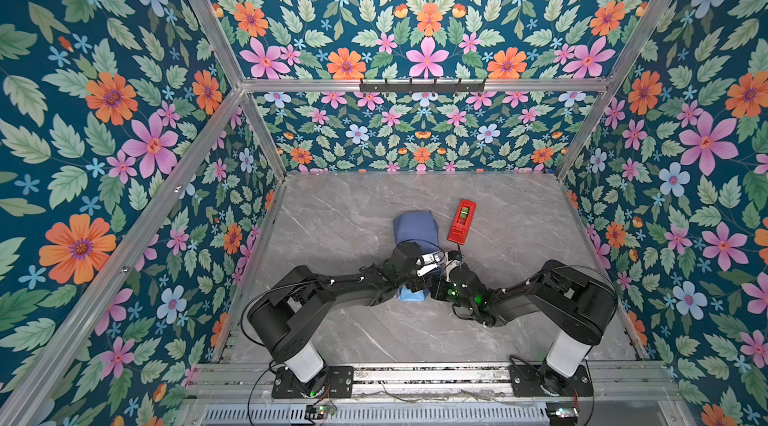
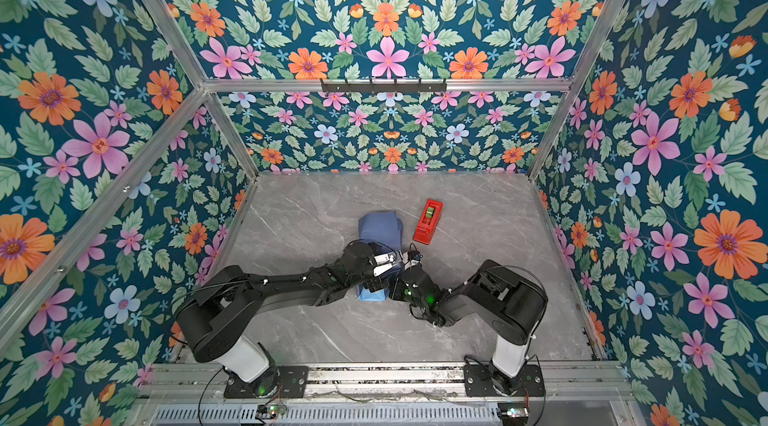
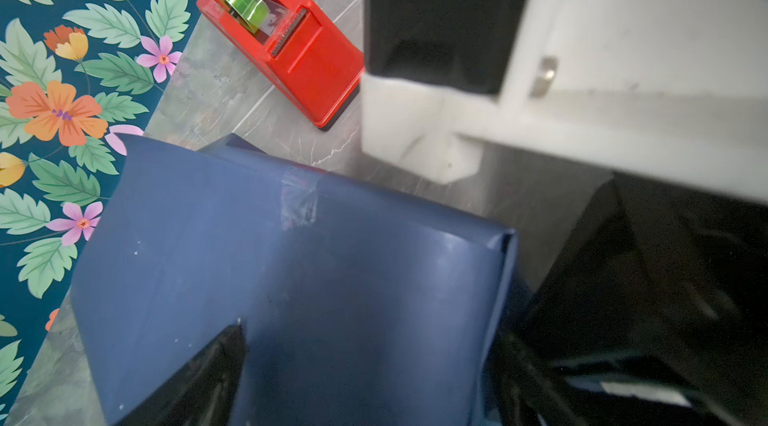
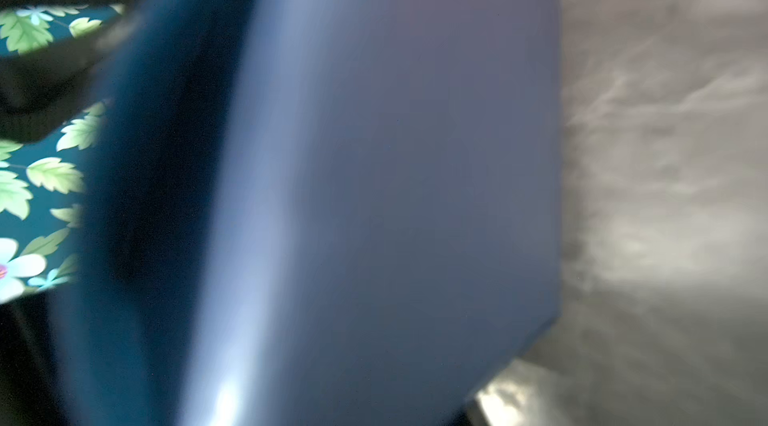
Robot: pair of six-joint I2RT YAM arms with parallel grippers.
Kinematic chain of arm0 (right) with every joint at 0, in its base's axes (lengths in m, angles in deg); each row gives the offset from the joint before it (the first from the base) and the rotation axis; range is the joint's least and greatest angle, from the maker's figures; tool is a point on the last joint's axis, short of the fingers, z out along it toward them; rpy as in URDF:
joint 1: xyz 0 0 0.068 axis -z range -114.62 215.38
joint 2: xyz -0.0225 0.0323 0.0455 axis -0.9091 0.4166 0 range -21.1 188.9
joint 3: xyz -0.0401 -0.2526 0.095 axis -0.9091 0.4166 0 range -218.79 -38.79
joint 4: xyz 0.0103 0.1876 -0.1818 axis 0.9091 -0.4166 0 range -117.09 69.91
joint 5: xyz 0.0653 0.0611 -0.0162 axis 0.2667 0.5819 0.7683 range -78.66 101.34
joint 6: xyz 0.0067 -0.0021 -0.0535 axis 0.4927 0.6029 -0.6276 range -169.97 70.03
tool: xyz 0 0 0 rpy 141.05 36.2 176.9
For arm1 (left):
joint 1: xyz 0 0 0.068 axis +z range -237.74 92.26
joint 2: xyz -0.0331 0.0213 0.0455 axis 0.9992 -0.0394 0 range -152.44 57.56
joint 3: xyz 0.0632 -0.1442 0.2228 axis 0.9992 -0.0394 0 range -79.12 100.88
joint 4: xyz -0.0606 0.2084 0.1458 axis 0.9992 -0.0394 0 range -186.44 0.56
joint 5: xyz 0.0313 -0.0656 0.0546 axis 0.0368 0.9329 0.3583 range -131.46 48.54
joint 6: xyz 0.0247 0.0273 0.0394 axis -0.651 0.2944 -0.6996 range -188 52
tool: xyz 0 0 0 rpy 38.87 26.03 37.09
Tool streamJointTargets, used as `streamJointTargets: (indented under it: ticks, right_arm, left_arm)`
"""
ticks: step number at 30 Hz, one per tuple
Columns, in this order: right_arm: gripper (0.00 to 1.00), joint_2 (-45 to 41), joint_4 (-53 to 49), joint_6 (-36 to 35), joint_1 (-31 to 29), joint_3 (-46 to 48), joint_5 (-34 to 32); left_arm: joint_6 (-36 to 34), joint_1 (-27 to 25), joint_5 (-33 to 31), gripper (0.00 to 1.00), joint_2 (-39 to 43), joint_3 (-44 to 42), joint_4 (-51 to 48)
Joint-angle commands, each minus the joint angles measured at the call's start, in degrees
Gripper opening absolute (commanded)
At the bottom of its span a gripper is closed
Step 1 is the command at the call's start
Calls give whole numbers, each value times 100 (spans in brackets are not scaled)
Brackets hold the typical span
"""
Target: Wrap the gift box in paper
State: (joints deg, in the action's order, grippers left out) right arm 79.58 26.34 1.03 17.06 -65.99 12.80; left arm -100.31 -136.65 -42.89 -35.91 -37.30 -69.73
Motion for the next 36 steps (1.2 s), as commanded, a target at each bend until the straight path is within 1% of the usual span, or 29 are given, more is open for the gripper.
streamJointTargets:
  ticks: [1,4,6,19,24,29,36]
  right_arm:
    - [14,-156,-7,35,-12,96,41]
    - [14,-476,-403,-116,27,85,-105]
    - [14,-515,-577,-194,64,51,-136]
    - [13,-517,-556,-286,437,70,-70]
    - [13,-358,-593,-291,437,32,2]
    - [12,-141,-386,-166,414,72,171]
    - [11,-31,-190,18,161,192,102]
  left_arm:
    - [100,13,-24,93,-4,-34,-459]
    - [103,12,-40,92,7,-45,-459]
    - [104,11,-50,93,5,-43,-459]
    - [100,12,-41,92,22,-52,-476]
    - [103,11,-41,92,13,-44,-472]
    - [104,10,-24,92,3,-43,-450]
    - [104,13,-29,92,-15,-43,-406]
